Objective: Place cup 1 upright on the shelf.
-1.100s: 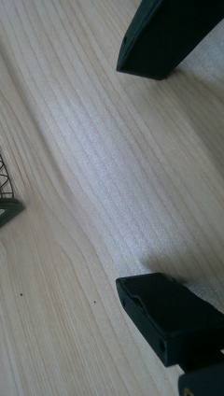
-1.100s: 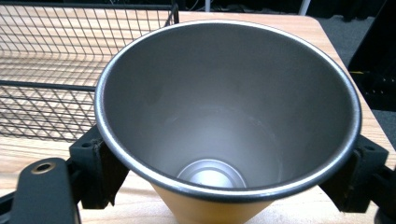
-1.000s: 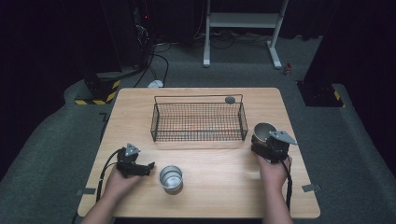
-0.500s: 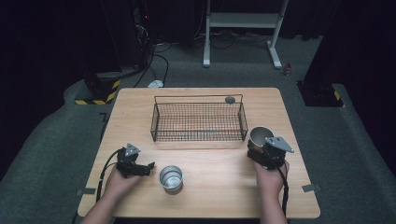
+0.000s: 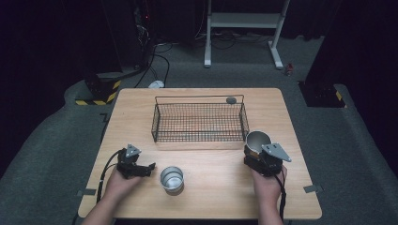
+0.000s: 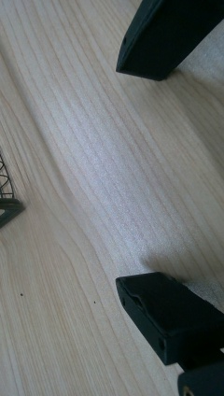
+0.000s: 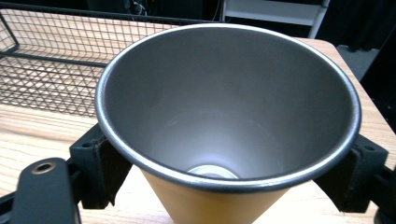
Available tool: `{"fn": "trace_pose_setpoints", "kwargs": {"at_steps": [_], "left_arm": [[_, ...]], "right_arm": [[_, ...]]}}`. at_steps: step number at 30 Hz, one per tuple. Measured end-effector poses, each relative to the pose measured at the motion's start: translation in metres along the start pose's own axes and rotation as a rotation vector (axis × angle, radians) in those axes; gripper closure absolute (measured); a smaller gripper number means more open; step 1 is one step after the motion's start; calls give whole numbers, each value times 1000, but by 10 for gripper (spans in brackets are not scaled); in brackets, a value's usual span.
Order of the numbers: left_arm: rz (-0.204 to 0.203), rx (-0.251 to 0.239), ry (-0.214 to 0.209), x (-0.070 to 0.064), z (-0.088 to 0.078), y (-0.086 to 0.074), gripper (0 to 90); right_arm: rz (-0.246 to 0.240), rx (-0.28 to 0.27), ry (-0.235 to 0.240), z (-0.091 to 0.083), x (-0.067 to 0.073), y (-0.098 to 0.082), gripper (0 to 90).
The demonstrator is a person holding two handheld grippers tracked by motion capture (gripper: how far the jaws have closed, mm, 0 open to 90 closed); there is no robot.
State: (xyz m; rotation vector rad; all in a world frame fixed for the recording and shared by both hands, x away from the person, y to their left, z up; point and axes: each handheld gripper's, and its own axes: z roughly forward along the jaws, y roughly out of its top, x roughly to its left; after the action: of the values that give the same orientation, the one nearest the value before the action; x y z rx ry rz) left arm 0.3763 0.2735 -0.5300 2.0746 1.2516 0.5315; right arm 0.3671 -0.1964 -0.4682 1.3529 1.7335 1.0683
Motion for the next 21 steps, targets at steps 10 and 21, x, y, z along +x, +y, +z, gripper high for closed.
{"fn": "trace_pose_setpoints", "kwargs": {"at_steps": [10,21], "left_arm": [[2,-1,1,0,0,0,15],[2,-1,3,0,0,0,16]], "right_arm": [[-5,2,29,-3,5,-1,152],[-20,-15,69,-3,19,4,152]]}}
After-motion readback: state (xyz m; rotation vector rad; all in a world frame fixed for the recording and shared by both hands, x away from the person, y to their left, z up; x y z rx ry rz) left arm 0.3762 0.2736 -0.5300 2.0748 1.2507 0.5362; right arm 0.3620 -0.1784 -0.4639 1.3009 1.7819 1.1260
